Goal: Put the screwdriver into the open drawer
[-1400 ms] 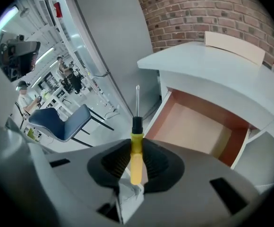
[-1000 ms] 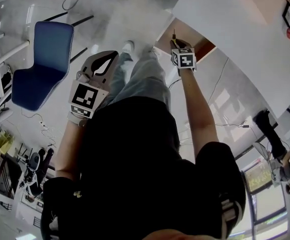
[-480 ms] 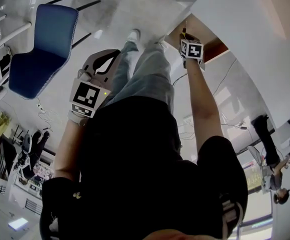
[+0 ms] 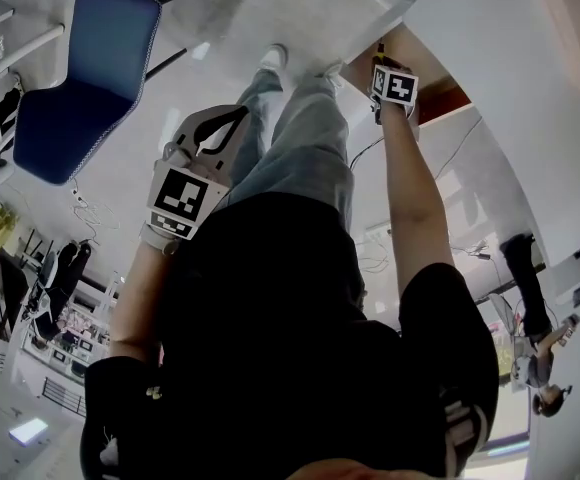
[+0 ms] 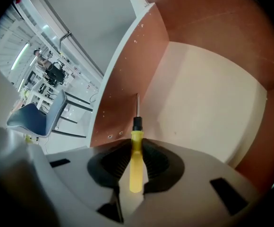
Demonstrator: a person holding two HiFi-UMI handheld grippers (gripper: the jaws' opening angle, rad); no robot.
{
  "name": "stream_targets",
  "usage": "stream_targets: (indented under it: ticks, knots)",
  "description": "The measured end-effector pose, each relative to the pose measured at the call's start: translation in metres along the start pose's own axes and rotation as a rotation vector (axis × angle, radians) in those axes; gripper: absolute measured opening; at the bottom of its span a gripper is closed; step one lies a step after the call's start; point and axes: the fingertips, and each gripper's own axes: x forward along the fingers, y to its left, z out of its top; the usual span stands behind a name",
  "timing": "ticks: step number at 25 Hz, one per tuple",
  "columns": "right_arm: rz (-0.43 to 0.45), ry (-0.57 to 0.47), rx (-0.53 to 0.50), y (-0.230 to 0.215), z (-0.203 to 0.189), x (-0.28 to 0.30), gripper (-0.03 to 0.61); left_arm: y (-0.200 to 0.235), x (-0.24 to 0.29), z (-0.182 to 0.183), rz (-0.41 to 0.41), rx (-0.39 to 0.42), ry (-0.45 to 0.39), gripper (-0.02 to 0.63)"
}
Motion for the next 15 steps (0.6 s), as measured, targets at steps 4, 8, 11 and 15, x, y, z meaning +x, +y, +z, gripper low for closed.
stream_targets:
  ticks: [4, 8, 11, 15]
  knots:
    - [-0.002, 0.023, -0.016, -0.004, 0.0, 0.007, 0.083, 0.002, 0.001, -0.003, 0.013, -0.015, 0.008, 0.005]
    - [-0.015, 0.054, -0.04, -0.011, -0.001, 0.017, 0.084, 0.006, 0.003, -0.008, 0.028, -0.033, 0.012, 0.005]
    - [-0.026, 0.066, -0.045, -0.015, 0.002, 0.023, 0.084, 0.009, 0.003, -0.012, 0.039, -0.046, 0.02, 0.005]
    - [-0.045, 0.084, -0.051, -0.016, 0.002, 0.028, 0.084, 0.012, -0.001, -0.017, 0.05, -0.058, 0.023, 0.005]
